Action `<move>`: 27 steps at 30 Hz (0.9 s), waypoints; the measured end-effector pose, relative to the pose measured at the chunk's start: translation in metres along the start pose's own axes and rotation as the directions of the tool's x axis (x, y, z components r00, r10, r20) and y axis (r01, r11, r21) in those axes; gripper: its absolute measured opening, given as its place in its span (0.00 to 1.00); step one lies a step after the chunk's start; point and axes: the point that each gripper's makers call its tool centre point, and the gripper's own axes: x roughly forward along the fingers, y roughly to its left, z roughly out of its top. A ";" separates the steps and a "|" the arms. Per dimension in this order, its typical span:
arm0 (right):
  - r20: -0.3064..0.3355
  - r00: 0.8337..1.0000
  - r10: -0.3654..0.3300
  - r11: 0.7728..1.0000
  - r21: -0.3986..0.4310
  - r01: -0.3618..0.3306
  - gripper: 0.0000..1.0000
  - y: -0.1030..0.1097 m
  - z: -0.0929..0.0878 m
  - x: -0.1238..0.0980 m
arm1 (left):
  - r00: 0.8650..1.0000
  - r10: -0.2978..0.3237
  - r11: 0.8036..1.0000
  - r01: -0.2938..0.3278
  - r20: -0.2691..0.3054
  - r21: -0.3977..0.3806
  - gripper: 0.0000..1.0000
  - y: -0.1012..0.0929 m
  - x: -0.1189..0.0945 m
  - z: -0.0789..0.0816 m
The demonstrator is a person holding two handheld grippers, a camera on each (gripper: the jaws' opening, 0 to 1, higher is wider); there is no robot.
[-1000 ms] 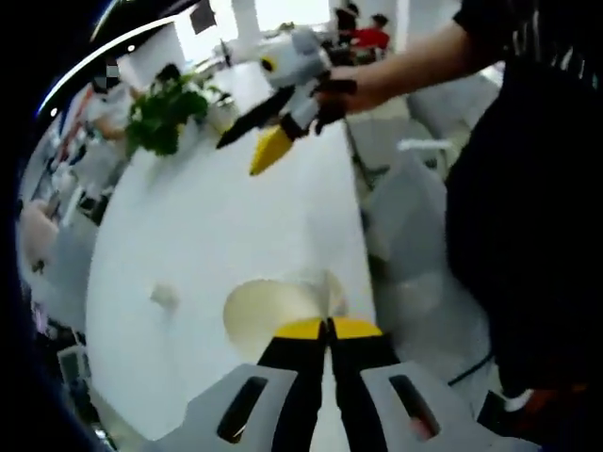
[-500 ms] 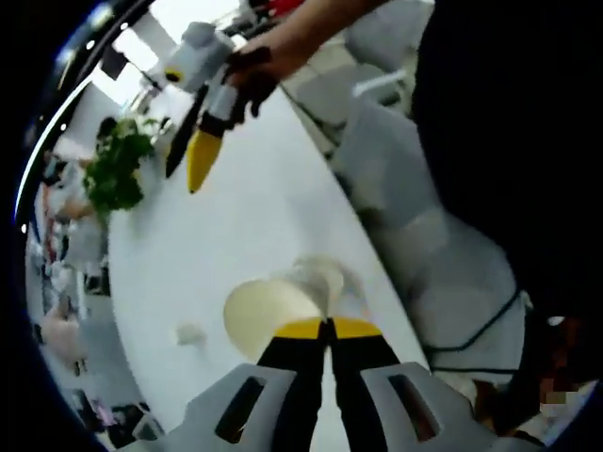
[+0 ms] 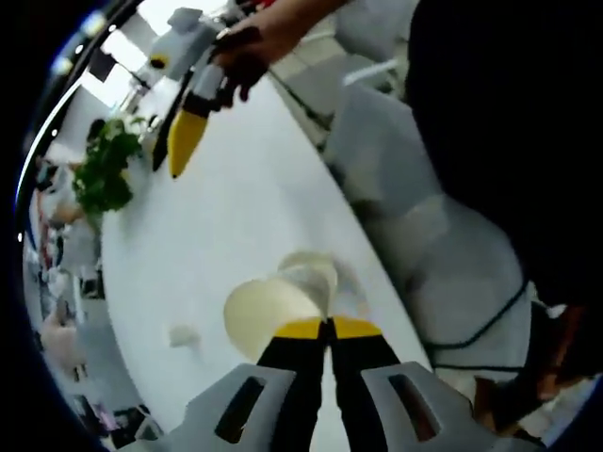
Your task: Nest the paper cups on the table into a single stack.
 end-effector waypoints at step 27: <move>0.000 1.000 -0.022 0.999 0.029 0.022 0.96 -0.008 -0.009 -0.004 | 0.999 -0.031 0.999 0.032 -0.012 0.038 0.00 -0.003 0.028 0.001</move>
